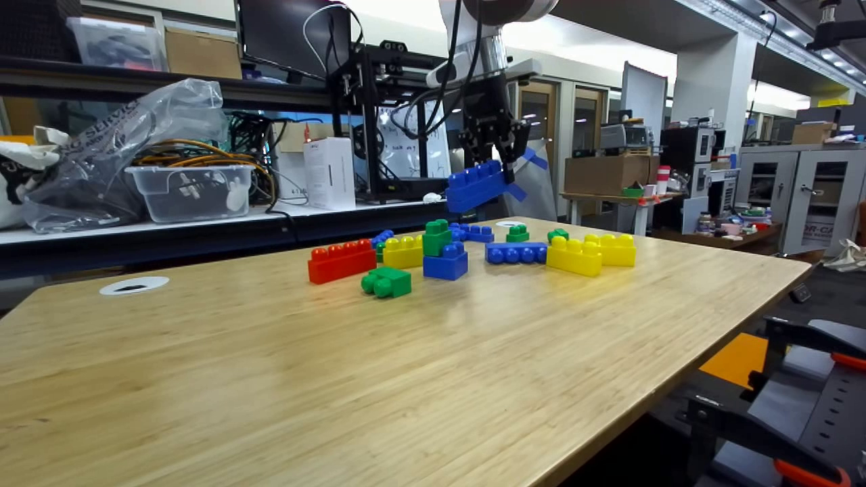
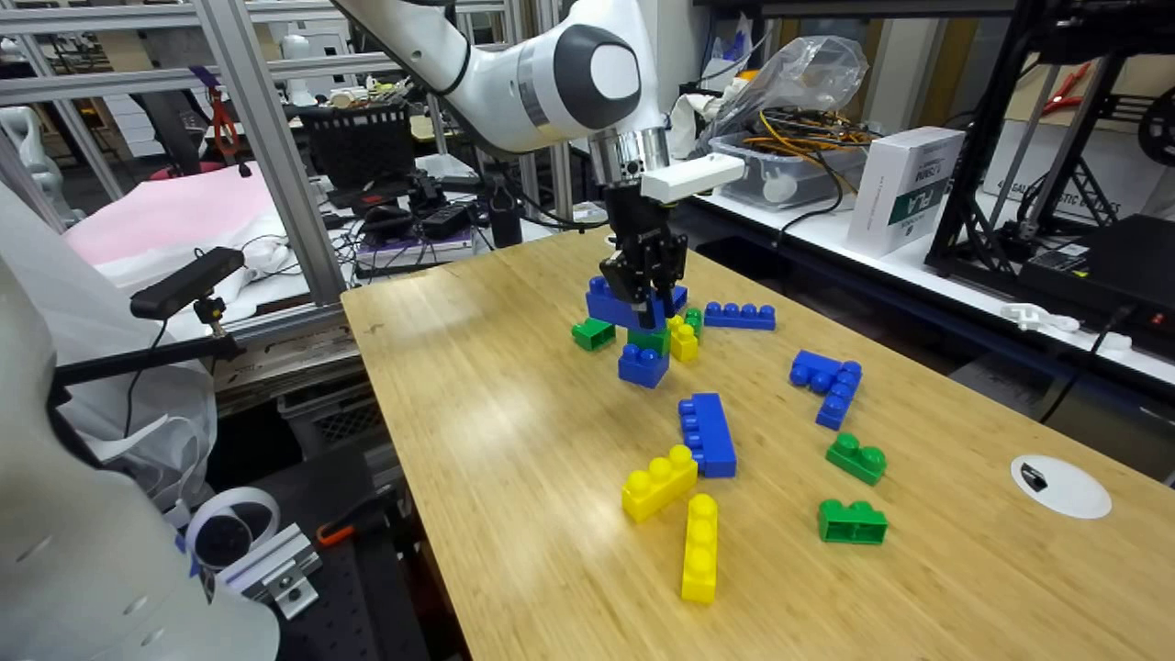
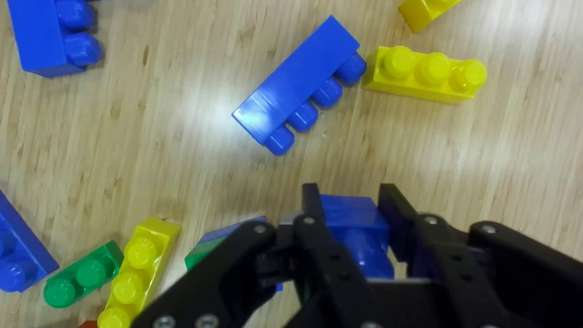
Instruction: Remove the blue building block from the center left of the table and put it on the blue and green one
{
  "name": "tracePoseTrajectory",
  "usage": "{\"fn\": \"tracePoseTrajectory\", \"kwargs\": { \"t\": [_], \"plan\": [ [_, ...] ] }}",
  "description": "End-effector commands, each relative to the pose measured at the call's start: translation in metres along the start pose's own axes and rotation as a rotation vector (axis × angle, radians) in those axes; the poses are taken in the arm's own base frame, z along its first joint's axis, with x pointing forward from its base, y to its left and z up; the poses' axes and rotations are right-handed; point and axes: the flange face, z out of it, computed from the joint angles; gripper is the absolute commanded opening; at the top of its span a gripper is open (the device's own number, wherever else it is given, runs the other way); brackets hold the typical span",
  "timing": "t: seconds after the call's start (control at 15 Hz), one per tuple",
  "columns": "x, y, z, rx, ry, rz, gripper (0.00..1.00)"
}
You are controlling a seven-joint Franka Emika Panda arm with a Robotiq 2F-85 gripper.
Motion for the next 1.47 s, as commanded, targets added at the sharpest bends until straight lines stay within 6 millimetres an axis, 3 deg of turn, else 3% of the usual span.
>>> {"fn": "tracePoseTrajectory", "kwargs": {
  "t": [0.0,0.07,0.13,0.93,1.0,1.4],
  "plan": [
    [-0.0033,0.0091,0.0021,0.017,-0.027,-0.047,0.11],
    [-0.0032,0.0092,0.0024,0.014,-0.032,-0.045,0.11],
    [-0.0003,0.0055,0.0021,0.001,-0.014,-0.022,0.36],
    [-0.0006,0.006,0.0018,0.001,-0.016,-0.023,0.36],
    [-0.0006,0.006,0.0018,0.001,-0.016,-0.023,0.11],
    [0.0009,0.0117,-0.0072,-0.085,-0.051,-0.111,0.11]
  ]
}}
